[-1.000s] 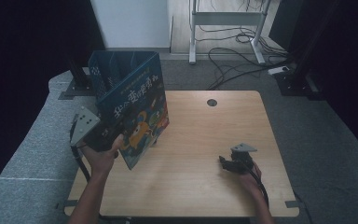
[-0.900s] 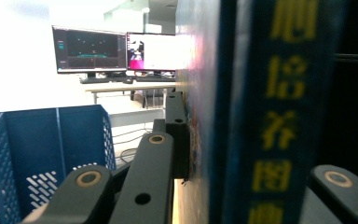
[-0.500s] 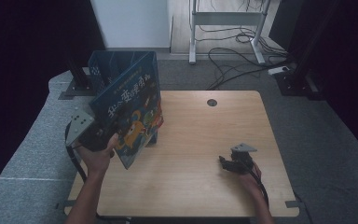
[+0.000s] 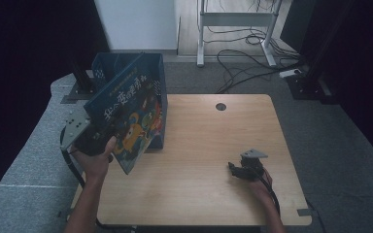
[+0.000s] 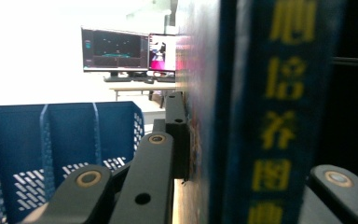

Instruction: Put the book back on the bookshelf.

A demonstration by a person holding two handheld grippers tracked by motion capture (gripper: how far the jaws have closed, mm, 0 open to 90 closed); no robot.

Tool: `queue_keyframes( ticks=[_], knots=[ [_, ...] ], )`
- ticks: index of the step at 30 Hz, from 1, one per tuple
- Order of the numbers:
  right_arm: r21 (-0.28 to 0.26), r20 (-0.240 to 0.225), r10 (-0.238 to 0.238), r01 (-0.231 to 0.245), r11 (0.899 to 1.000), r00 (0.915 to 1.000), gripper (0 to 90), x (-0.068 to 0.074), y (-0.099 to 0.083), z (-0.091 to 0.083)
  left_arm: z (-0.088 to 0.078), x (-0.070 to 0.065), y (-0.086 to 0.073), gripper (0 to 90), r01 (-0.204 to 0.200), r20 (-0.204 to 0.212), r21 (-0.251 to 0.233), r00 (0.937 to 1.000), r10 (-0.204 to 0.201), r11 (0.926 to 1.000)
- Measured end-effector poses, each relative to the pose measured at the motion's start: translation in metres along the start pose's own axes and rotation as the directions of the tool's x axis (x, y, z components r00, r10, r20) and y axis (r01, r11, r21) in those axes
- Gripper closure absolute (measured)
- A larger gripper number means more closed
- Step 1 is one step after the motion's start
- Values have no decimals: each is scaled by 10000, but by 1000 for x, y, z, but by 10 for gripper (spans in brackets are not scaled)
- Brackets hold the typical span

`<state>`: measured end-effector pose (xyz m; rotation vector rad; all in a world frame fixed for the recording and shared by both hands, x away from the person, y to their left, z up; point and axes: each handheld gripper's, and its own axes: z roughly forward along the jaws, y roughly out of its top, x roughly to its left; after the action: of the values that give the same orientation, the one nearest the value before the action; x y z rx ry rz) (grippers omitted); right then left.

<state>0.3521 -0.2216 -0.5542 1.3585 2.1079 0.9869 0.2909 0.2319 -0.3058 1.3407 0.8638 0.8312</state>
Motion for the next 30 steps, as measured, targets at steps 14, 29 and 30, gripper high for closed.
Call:
queue_keyframes(
  ticks=[14, 29, 30],
  knots=[
    [-6, 15, 24, -24, 10000, 10000, 336, 0, 0, 0, 13, 6, 2, 823, -118, -378, 60, 9992, 120, 9999],
    [-26, 31, 39, -39, 10000, 10000, 338, 0, 0, 0, 33, 14, 2, 823, 67, -730, 240, 9973, -49, 9997],
    [-24, 36, 37, -37, 10000, 10000, 339, 0, 0, 0, 34, 14, 3, 822, 106, -723, 245, 9973, -88, 9996]
  ],
)
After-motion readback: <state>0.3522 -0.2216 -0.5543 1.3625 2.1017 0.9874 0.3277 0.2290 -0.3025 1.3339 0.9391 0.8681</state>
